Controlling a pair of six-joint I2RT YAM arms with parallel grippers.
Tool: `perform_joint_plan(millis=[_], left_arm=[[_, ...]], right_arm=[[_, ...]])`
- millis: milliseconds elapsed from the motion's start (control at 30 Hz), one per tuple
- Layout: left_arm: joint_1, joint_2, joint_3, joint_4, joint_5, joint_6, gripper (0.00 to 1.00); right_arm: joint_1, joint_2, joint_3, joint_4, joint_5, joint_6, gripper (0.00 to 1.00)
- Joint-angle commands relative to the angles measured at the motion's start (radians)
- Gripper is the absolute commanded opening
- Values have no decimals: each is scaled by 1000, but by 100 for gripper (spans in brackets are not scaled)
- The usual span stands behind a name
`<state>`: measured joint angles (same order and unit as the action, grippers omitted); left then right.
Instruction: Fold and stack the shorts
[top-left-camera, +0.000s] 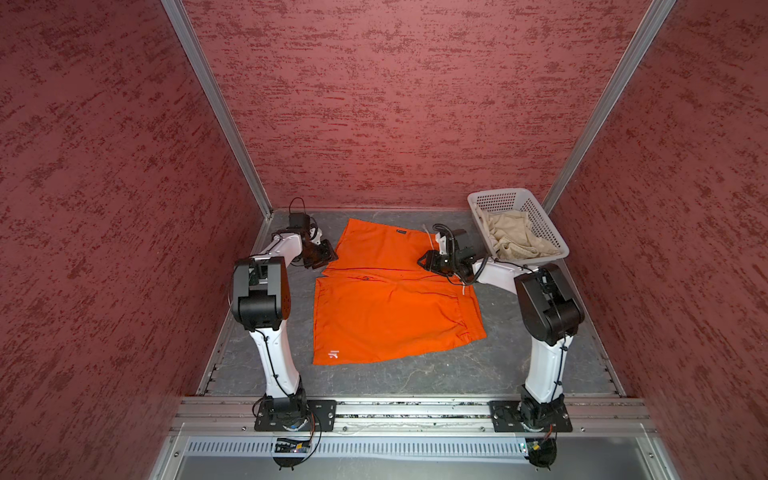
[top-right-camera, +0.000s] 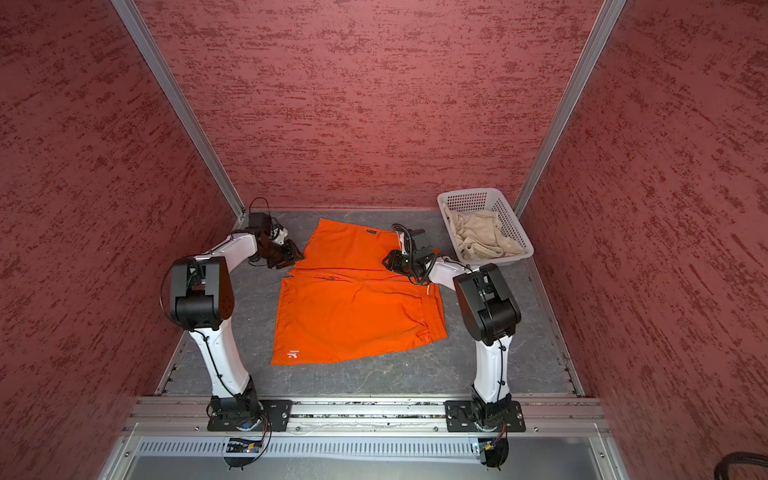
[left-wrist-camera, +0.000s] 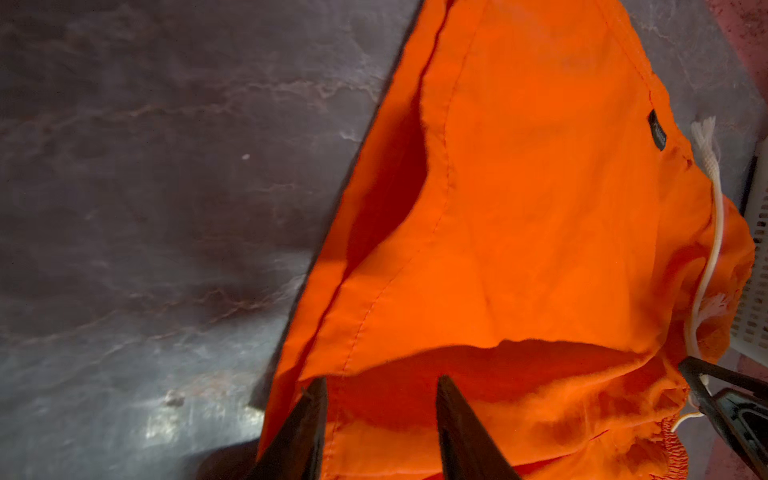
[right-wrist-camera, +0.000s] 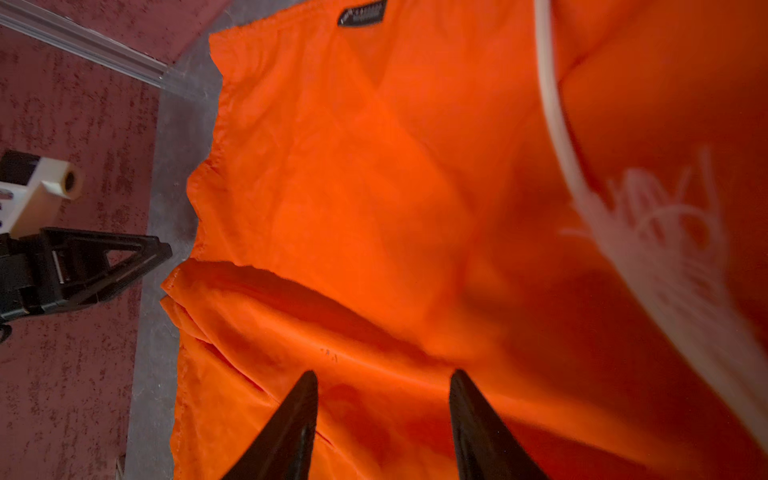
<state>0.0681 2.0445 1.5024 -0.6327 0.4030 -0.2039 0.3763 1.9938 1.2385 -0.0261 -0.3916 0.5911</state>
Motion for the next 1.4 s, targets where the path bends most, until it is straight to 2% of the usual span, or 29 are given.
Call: perform_joint_plan(millis=[0, 167, 333, 433, 500, 667, 833, 1033, 1200, 1233, 1300, 1367], left_arm=[[-2, 30, 43, 49, 4, 3, 48], [-10, 90, 83, 128, 41, 7, 50], [-17, 169, 175, 95, 70, 20, 50], [-24, 196, 214, 62, 72, 30, 46], [-28, 205, 227, 48, 67, 32, 41], [-31, 233, 267, 2, 49, 29, 13], [-26, 251, 308, -57, -17, 32, 0], [-16, 280, 398, -189, -174, 60, 0], [-8, 269, 399, -222, -235, 74, 1], [-6, 266, 398, -221, -234, 73, 5], [-6, 254, 403, -220, -215, 67, 24], [-12, 222, 395, -211, -195, 55, 39]], right_arm=[[3, 27, 44, 12, -23, -22, 52], [3, 60, 61, 17, -26, -45, 52], [0, 84, 71, 18, 17, -27, 53], [-5, 103, 81, 24, 38, -2, 52], [-8, 114, 92, 25, 47, 10, 52], [-14, 137, 122, 19, 74, 30, 51], [-30, 148, 139, -14, 149, 60, 50], [-45, 156, 156, -63, 250, 81, 49], [-47, 193, 187, -67, 244, 96, 49], [-47, 198, 193, -59, 233, 99, 49], [-45, 192, 210, -39, 202, 93, 51], [-42, 156, 208, -5, 178, 89, 52]])
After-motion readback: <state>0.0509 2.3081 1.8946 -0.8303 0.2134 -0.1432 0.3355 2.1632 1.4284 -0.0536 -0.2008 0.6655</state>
